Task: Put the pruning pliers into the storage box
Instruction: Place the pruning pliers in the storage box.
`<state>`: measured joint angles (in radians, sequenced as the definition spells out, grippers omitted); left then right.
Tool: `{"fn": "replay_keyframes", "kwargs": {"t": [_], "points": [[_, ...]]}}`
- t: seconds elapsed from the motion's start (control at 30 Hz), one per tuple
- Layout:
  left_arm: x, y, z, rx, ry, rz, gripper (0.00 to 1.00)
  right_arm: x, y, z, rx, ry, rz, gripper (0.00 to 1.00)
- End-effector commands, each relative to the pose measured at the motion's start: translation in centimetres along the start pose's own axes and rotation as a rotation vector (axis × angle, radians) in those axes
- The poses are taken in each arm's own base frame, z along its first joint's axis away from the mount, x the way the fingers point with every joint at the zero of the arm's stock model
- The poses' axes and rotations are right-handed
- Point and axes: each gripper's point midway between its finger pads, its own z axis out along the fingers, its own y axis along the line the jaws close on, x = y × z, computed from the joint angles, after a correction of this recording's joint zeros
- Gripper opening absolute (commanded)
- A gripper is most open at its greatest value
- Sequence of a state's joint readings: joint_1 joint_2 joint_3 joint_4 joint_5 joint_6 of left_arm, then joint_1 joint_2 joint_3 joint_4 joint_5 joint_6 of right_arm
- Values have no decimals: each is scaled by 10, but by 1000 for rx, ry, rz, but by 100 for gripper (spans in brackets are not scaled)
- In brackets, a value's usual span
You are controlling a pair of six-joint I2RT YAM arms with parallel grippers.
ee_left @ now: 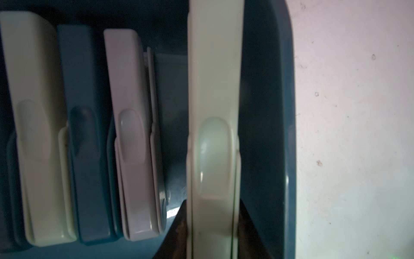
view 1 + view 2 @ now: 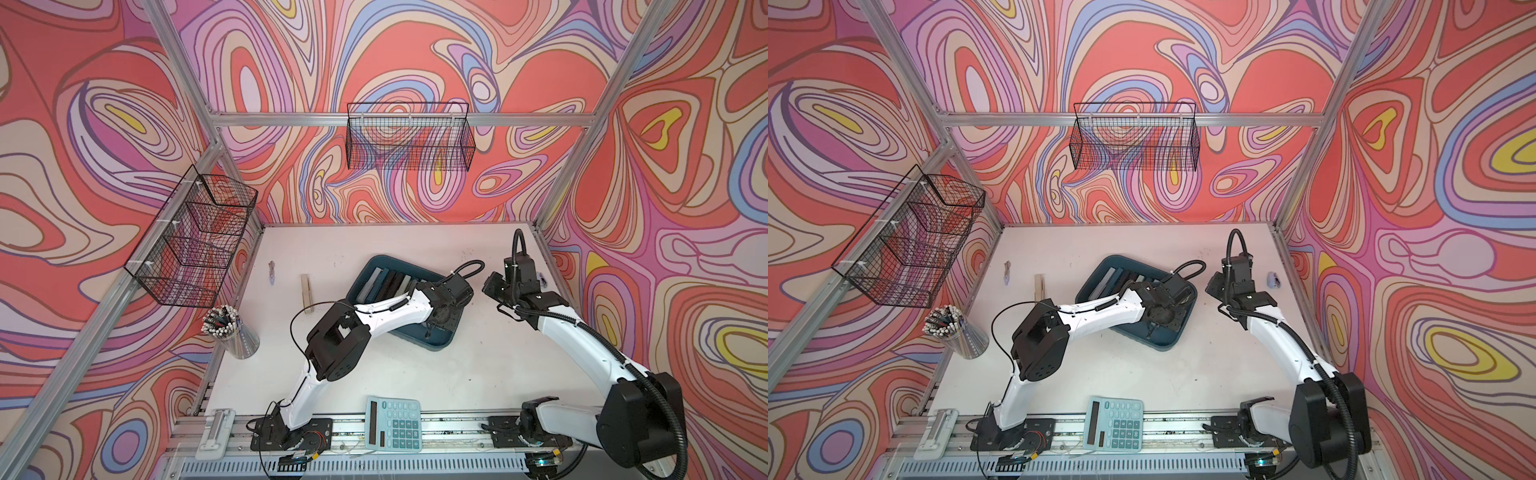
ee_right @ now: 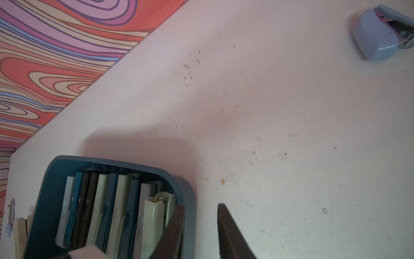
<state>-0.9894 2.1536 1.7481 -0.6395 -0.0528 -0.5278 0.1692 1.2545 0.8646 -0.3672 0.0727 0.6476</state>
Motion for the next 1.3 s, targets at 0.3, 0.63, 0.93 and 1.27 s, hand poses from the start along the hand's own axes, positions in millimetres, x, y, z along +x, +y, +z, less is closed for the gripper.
{"fn": "replay_keyframes", "kwargs": {"t": [0.3,0.63,0.93,1.27], "points": [[1,6,21,-79,27,4,23,-4,-8,-3,7,-13,7,27],[0,15,29,-111,22,-22,27,-2,-11,-2,8,-9,14,27],[-3,19,32,-120,16,-22,34,1,-13,-1,10,2,11,27],[-25,10,-4,-66,-75,-16,37,-6,-13,-12,38,-9,-60,26]]}}
